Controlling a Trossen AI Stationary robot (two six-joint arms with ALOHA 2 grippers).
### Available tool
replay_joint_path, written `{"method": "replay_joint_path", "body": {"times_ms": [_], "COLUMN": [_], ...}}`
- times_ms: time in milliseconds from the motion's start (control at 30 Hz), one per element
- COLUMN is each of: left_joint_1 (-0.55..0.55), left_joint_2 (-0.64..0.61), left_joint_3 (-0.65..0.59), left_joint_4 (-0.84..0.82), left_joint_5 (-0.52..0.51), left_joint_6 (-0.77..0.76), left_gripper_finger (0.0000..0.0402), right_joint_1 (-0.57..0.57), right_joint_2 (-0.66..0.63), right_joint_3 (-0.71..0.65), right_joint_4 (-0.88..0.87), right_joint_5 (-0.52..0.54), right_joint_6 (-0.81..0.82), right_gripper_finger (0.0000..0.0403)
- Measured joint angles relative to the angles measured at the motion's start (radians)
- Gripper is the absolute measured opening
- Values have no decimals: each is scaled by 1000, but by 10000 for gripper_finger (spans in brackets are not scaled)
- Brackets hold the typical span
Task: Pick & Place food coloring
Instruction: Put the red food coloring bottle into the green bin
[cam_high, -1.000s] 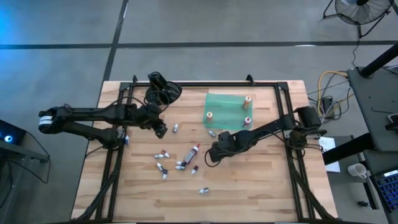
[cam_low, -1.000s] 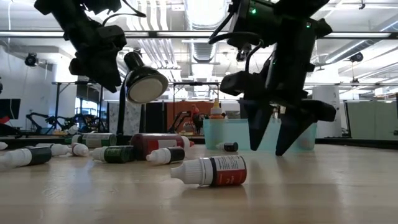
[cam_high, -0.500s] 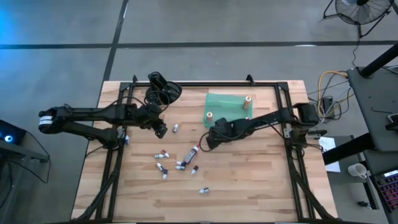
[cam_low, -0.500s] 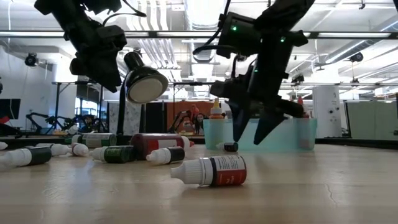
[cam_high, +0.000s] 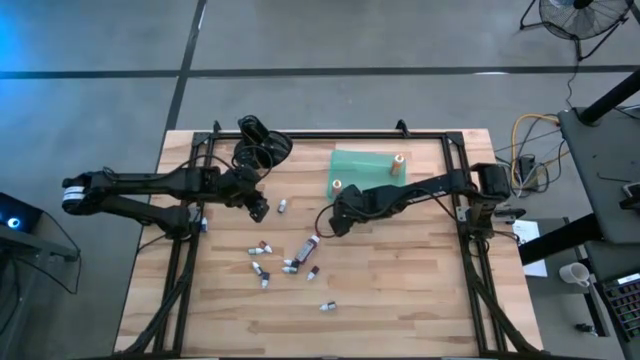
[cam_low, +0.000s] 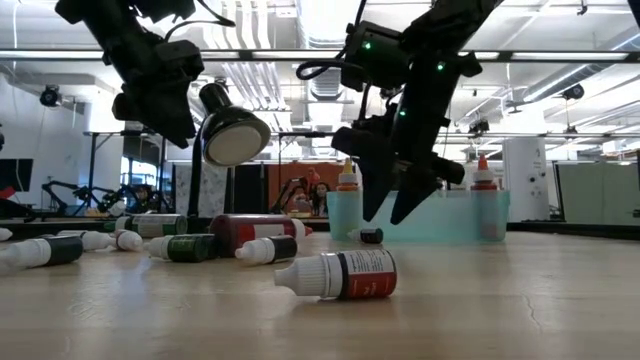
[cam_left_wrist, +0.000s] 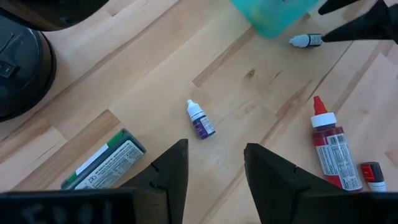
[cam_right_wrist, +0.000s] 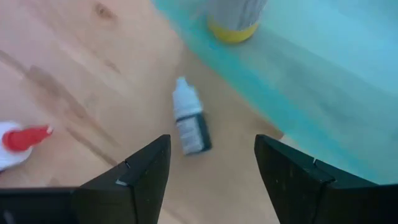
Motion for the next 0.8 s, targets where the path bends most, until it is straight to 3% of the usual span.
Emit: {"method": "replay_joint_path", "body": {"times_ms": [800], "left_joint_1": [2], "left_joint_2": [0], "left_joint_3": [0], "left_joint_4": [0], "left_joint_5": [-8], "left_joint_6": [0], "left_gripper_finger": [129], "right_joint_1": [-29], "right_joint_2": [0], "right_joint_3": [16], "right_joint_4": [12], "right_joint_5": [-14], "right_joint_6": [-16], "right_gripper_finger": [226]}}
